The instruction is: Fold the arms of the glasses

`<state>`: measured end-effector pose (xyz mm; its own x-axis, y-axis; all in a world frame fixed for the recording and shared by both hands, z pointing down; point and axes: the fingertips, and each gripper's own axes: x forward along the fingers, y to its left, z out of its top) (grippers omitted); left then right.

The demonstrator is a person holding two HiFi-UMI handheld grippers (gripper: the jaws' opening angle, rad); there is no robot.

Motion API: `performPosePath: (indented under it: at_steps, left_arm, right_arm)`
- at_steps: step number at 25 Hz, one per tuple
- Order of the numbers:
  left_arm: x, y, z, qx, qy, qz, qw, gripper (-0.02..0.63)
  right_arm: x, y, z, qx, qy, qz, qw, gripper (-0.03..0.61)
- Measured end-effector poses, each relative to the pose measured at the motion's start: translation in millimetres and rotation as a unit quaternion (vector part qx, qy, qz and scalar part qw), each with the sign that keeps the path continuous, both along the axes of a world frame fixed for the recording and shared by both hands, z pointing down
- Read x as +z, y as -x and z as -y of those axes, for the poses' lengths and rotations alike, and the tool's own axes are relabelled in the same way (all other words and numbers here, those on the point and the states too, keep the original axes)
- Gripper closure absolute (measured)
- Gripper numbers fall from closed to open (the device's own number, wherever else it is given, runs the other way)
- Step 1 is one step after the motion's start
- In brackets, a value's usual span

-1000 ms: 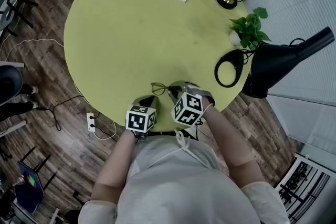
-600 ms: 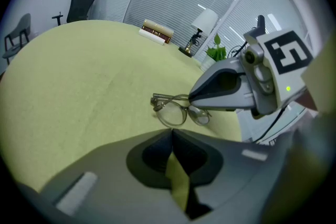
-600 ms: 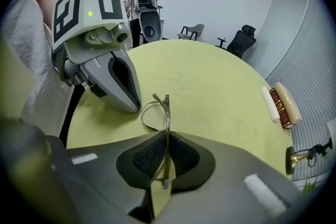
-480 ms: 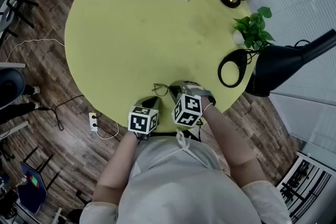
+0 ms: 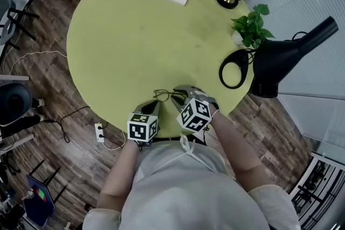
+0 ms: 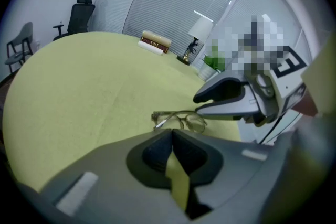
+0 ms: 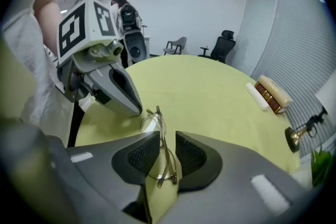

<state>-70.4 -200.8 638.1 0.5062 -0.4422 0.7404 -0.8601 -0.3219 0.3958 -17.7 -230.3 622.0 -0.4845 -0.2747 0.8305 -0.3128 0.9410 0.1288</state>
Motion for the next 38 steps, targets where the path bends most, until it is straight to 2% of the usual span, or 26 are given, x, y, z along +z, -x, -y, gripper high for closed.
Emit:
performPosePath:
  at_steps: [5,8,11,14,17,21,25,28,38]
  left_arm:
    - [-45,-1,18,-0.013,-0.055,0.000,0.9984,0.607]
    - [-80,-8,28,-0.013,-0.099,0.000,0.9950,0.607]
    - [-120,-16,40,-0.006,-0.151,-0.005,0.9884,0.607]
    - [-163,-25,50,0.001,-0.208,-0.012,0.9781,0.607]
    - [-207,-29,57,-0.005,-0.258,-0.025,0.9659,0.607]
    - [-258,-32,59,0.000,-0.324,-0.032,0.9455,0.607]
    - [-296,-37,53,0.017,-0.379,-0.032,0.9246,0.607]
    - [-312,-35,52,0.007,-0.397,-0.035,0.9173,0.607]
    - [-311,-32,46,0.001,-0.400,-0.015,0.9165,0.607]
  right_arm:
    - [-47,-14,11,0.104,-0.006,0.091,0.990,0.504]
    - [-77,-30,12,0.165,-0.012,0.141,0.976,0.577]
    - [-109,-44,14,0.213,-0.005,0.202,0.956,0.578]
    - [-144,-61,20,0.256,-0.035,0.246,0.934,0.578]
    - [-178,-78,25,0.282,-0.101,0.256,0.919,0.578]
    - [-216,-88,28,0.294,-0.171,0.270,0.901,0.579]
    - [-254,-89,25,0.301,-0.224,0.301,0.877,0.580]
    - [-269,-83,23,0.292,-0.230,0.314,0.874,0.580]
    - [-269,-75,15,0.276,-0.225,0.312,0.881,0.580]
